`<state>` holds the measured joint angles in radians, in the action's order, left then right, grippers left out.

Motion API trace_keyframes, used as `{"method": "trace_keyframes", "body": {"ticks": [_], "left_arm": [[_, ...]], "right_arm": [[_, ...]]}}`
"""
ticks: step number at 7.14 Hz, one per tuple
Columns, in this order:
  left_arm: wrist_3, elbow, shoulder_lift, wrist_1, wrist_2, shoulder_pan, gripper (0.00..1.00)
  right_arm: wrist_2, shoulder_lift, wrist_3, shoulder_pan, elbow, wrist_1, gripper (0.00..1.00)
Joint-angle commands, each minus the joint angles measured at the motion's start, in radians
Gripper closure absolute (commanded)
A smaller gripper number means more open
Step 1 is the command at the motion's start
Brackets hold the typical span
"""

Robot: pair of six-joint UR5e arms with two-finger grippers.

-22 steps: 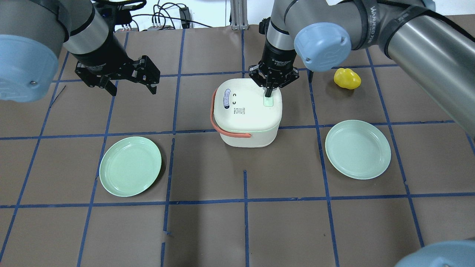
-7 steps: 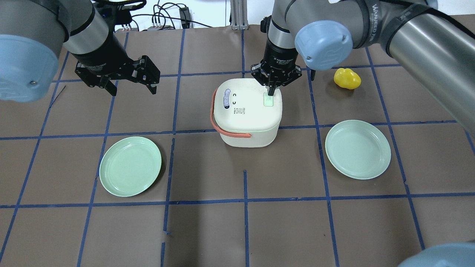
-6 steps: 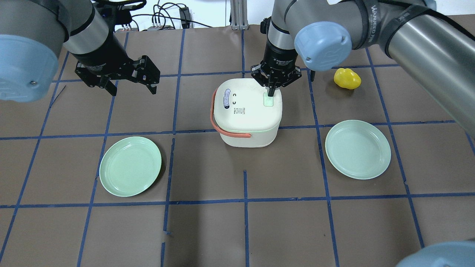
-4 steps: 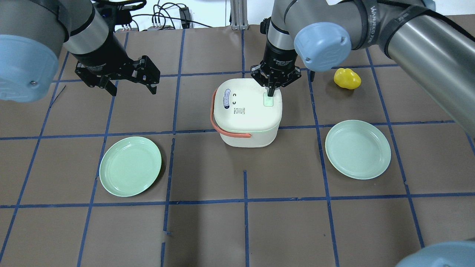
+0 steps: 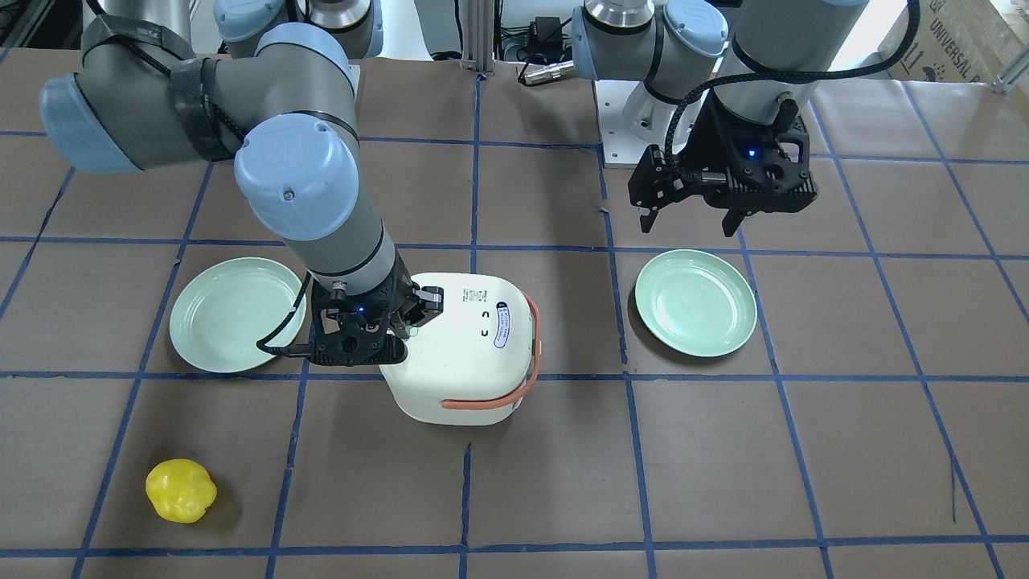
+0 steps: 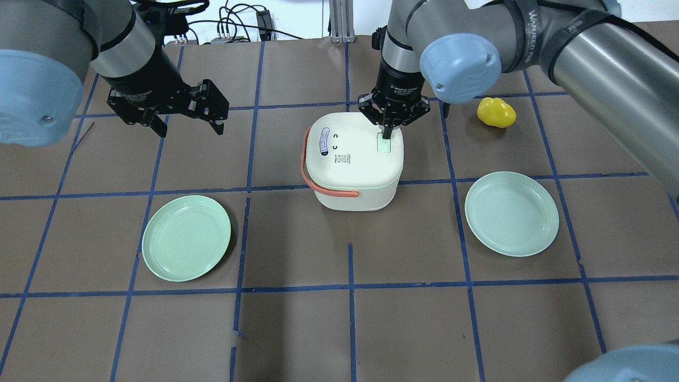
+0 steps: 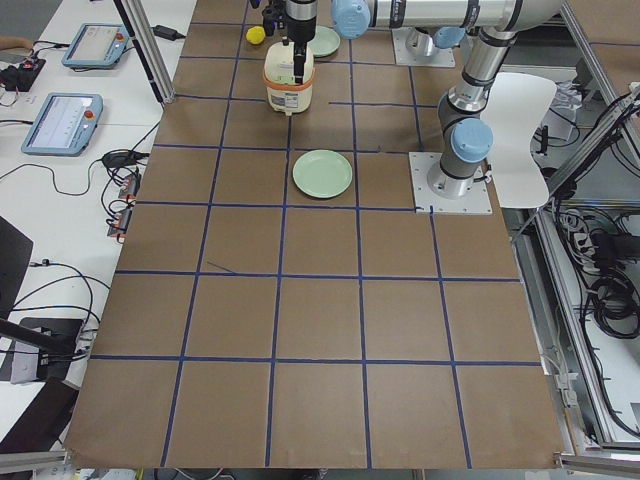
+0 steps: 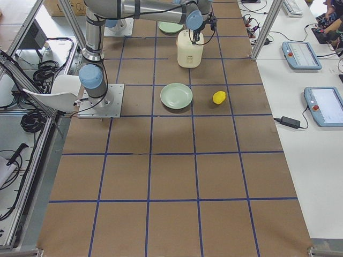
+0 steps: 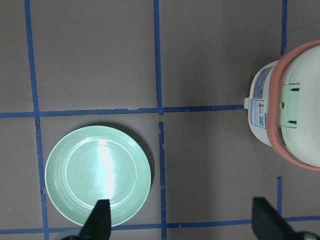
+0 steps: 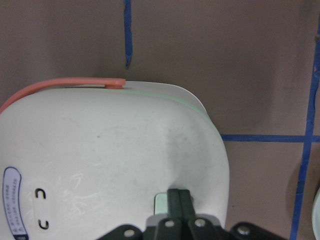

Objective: Press rice cooker button
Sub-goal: 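Lift the right gripper away as the rice cooker lid pops open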

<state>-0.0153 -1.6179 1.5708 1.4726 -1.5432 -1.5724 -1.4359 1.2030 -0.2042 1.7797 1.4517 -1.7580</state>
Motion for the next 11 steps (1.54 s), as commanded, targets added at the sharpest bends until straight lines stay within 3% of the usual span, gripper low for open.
{"method": "trace_keyframes", "body": {"ticks": [1,6,8,9,10,11], "left_arm": [[0.0,0.0,0.0,0.0,0.0,0.0,0.0],[0.0,0.0,0.0,0.0,0.0,0.0,0.0],[0.0,0.0,0.0,0.0,0.0,0.0,0.0],[0.0,0.001,0.0,0.0,0.0,0.0,0.0],[0.0,0.001,0.0,0.0,0.0,0.0,0.0],[0.0,0.0,0.0,0.0,0.0,0.0,0.0]], "right_arm": [[0.0,0.0,0.0,0.0,0.007,-0.003,0.91],[-0.003,0.019,-0.004,0.003,-0.014,0.017,0.9],[0.003,0.044,-0.032,0.027,-0.112,0.154,0.88],[0.008,0.05,-0.034,0.032,-0.198,0.269,0.81],[-0.004,0.055,-0.034,0.03,-0.284,0.322,0.57],[-0.006,0.058,-0.032,0.02,-0.321,0.328,0.42]]}}
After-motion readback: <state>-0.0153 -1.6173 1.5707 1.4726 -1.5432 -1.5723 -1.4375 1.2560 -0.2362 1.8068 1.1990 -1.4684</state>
